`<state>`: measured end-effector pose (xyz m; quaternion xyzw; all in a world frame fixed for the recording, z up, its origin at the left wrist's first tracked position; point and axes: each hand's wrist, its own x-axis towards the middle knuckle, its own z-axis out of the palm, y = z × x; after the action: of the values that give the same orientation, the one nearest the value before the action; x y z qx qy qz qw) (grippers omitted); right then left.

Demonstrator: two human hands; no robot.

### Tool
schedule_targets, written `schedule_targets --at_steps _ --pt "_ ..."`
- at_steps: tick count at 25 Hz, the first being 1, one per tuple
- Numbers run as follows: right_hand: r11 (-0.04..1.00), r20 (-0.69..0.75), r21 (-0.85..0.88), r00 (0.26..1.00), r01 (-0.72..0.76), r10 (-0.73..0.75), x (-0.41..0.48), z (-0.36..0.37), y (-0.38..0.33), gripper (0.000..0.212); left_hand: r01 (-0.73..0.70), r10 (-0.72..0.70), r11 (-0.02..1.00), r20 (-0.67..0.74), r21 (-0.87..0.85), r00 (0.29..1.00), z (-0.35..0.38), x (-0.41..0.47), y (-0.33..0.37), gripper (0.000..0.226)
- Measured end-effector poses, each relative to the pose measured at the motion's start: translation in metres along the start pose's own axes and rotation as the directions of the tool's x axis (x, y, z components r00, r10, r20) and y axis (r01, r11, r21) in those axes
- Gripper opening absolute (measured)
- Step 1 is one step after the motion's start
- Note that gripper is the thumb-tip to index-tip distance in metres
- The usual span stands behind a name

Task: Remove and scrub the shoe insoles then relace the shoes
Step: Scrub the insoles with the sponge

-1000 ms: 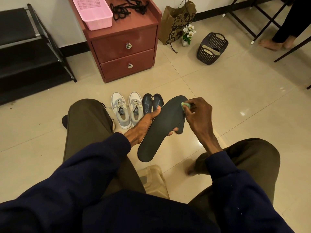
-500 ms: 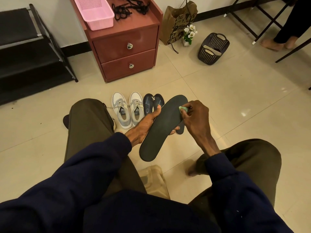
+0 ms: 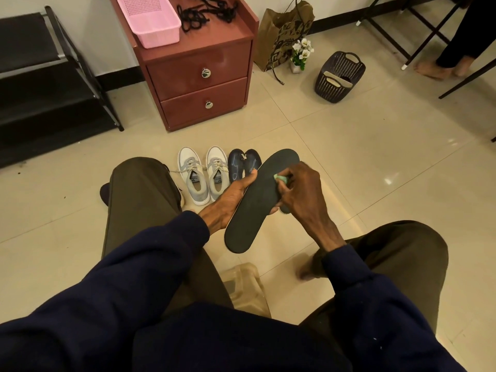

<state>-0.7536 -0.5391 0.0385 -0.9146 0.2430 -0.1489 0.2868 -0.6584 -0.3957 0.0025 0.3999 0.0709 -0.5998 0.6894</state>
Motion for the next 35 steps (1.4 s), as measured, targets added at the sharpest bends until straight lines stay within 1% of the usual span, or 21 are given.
schedule_targets --at_steps 2,4,5,6,7,9,11,13,14,16,17,19,21,22,24,26,28,30,33,34,35 --pt "0.996 0.166 0.080 0.984 0.048 -0.061 -0.004 0.001 -0.010 0.006 -0.040 0.042 0.998 -0.030 0.040 0.999 -0.005 0.003 0.000 0.048" --pt "0.984 0.432 0.172 0.893 0.054 -0.125 -0.011 0.002 -0.026 0.007 -0.110 0.117 0.990 -0.073 0.091 0.990 -0.008 0.001 0.002 0.041" --pt "0.981 0.511 0.188 0.848 0.053 -0.144 -0.013 0.003 -0.031 0.007 -0.130 0.138 0.987 -0.081 0.093 0.987 -0.009 0.000 0.003 0.042" --pt "0.981 0.506 0.178 0.849 0.074 -0.156 -0.013 0.004 -0.033 0.008 -0.133 0.140 0.987 -0.084 0.087 0.987 -0.008 0.000 0.004 0.043" --pt "0.985 0.437 0.143 0.886 0.100 -0.154 -0.011 0.005 -0.031 0.009 -0.127 0.133 0.989 -0.071 0.078 0.989 -0.007 -0.001 0.005 0.042" --pt "0.995 0.201 0.029 0.974 0.100 -0.104 -0.004 0.005 -0.019 0.008 -0.104 0.106 0.993 -0.045 0.054 0.993 -0.006 0.000 0.006 0.044" --pt "0.997 0.050 -0.032 0.996 0.075 -0.073 -0.003 0.005 -0.012 0.007 -0.079 0.080 0.996 -0.045 0.029 0.996 -0.004 0.001 0.005 0.044" --pt "0.991 0.131 0.039 0.983 0.125 -0.129 -0.008 0.008 -0.017 0.009 -0.091 0.095 0.994 -0.070 0.055 0.993 -0.006 0.002 0.004 0.043" --pt "0.982 0.255 0.122 0.951 0.145 -0.172 -0.012 0.009 -0.025 0.009 -0.110 0.117 0.991 -0.088 0.079 0.989 -0.006 0.001 0.004 0.042" --pt "0.955 0.497 0.287 0.841 0.073 -0.214 -0.019 0.007 -0.039 0.009 -0.140 0.153 0.985 -0.130 0.100 0.980 -0.008 0.001 0.005 0.043" --pt "0.946 0.545 0.320 0.808 0.044 -0.222 -0.018 0.005 -0.041 0.008 -0.145 0.158 0.985 -0.139 0.095 0.978 -0.008 0.001 0.005 0.044" --pt "0.966 0.471 0.245 0.860 0.084 -0.194 -0.014 0.005 -0.037 0.010 -0.142 0.158 0.984 -0.160 0.109 0.974 -0.008 0.002 0.007 0.045" --pt "0.984 0.287 0.072 0.941 0.164 -0.178 -0.011 0.007 -0.030 0.011 -0.135 0.152 0.985 -0.175 0.106 0.973 -0.007 0.002 0.006 0.046" --pt "0.982 0.235 0.041 0.954 0.183 -0.188 -0.012 0.008 -0.029 0.011 -0.134 0.151 0.986 -0.186 0.100 0.971 -0.007 0.003 0.006 0.046" --pt "0.975 0.314 0.112 0.924 0.193 -0.219 -0.015 0.010 -0.035 0.009 -0.149 0.168 0.984 -0.224 0.097 0.960 -0.009 0.003 0.008 0.045" --pt "0.964 0.511 0.237 0.828 0.122 -0.231 -0.018 0.007 -0.044 0.009 -0.167 0.180 0.983 -0.256 0.074 0.950 -0.009 0.002 0.009 0.041" --pt "0.953 0.617 0.295 0.746 0.073 -0.249 -0.018 0.001 -0.046 0.009 -0.168 0.177 0.984 -0.278 0.059 0.944 -0.004 -0.004 0.014 0.041" --pt "0.964 0.574 0.249 0.789 0.089 -0.221 -0.017 -0.004 -0.041 0.009 -0.164 0.167 0.986 -0.285 0.036 0.944 0.000 -0.006 0.017 0.042" --pt "0.980 0.333 0.096 0.922 0.175 -0.198 -0.016 -0.003 -0.033 0.012 -0.202 0.194 0.979 -0.320 0.009 0.928 -0.004 -0.001 0.019 0.048" --pt "0.979 0.325 0.096 0.924 0.180 -0.202 -0.017 -0.002 -0.033 0.011 -0.211 0.199 0.978 -0.327 0.000 0.924 -0.005 0.000 0.018 0.048" --pt "0.977 0.386 0.137 0.899 0.165 -0.206 -0.018 -0.001 -0.035 0.010 -0.208 0.196 0.978 -0.324 0.000 0.925 -0.005 0.000 0.017 0.046"
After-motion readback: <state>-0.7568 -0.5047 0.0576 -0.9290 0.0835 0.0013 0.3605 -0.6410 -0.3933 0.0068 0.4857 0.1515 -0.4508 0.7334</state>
